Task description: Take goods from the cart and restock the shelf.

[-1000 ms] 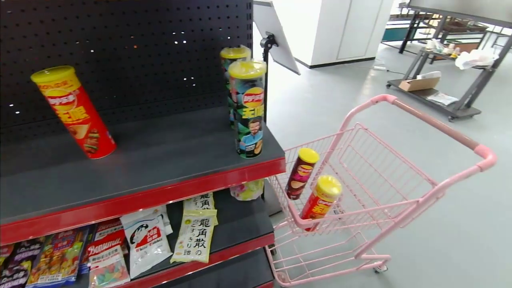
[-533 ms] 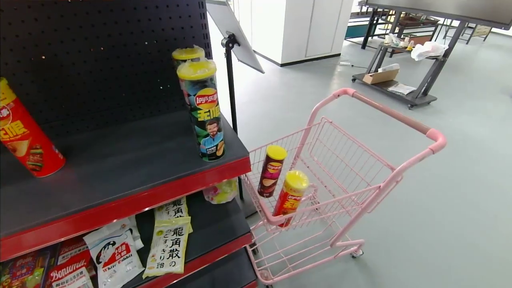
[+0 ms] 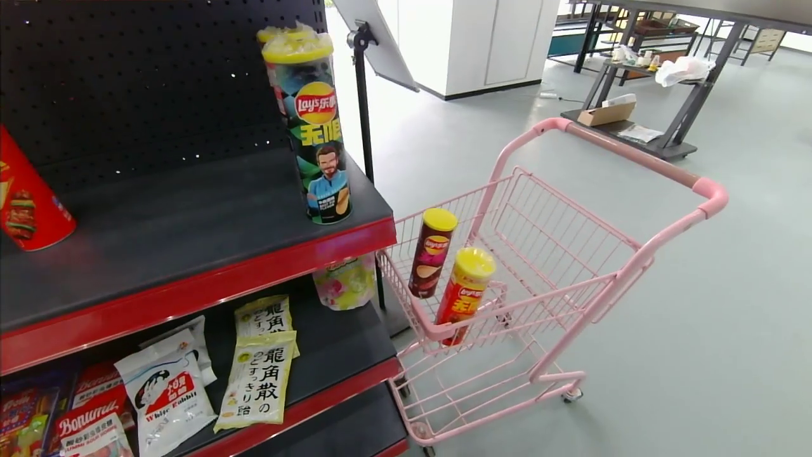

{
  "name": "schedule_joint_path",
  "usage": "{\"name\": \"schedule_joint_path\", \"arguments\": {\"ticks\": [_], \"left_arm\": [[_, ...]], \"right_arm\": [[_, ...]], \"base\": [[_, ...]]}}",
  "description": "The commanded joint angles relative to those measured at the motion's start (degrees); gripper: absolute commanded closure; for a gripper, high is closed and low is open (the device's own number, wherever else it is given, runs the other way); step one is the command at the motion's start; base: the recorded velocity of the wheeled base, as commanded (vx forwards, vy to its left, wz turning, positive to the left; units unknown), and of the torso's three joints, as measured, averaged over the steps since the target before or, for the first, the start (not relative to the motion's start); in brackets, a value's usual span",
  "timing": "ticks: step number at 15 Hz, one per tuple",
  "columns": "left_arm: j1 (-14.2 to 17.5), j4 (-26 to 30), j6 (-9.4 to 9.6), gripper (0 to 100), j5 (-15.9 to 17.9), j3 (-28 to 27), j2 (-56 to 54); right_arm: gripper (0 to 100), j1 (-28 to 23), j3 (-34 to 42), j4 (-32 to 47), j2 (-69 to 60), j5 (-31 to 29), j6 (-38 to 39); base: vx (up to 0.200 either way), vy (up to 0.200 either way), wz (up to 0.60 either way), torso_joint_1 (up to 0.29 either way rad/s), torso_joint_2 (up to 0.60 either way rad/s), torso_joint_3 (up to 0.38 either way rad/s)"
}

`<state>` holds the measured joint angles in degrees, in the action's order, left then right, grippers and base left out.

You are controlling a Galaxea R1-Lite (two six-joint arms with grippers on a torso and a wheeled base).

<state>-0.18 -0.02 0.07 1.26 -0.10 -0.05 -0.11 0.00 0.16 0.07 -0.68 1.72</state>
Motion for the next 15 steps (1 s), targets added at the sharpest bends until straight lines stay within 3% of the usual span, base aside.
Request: {"name": "schedule_joint_path", "arguments": {"ticks": [1,9,13,14,15], "left_arm": [[0.01,-0.06,0.01,0,0.06,0.01,0.05],[0.01,-0.06,0.01,0,0.06,0.01,0.05],[0.01,-0.06,-0.07,0,0.06,0.01,0.05],[0.01,-0.06,0.01,0,0.06,0.01,0.05],[0.01,-0.06,0.01,0,0.06,0.01,0.05]], "right_arm": [[0,0.02,0.0,0.02,0.01,0.07,-0.05],[0,0.02,0.0,0.02,0.01,0.24,-1.19],[0,0.81,-1.76,0.02,2.48,2.62,-3.13],[0,4.33,-16.61,1.07,16.36,9.03,-0.14],[0,5.56,-27.51,0.9,29.11,9.91,5.31]], "base": [[0.0,0.0,0.0,-0.198,0.54,0.349],[0.0,0.0,0.0,-0.167,0.52,0.348],[0.0,0.0,0.0,-0.036,0.13,0.095],[0.0,0.0,0.0,0.0,0.0,0.0],[0.0,0.0,0.0,0.0,0.0,0.0]]}}
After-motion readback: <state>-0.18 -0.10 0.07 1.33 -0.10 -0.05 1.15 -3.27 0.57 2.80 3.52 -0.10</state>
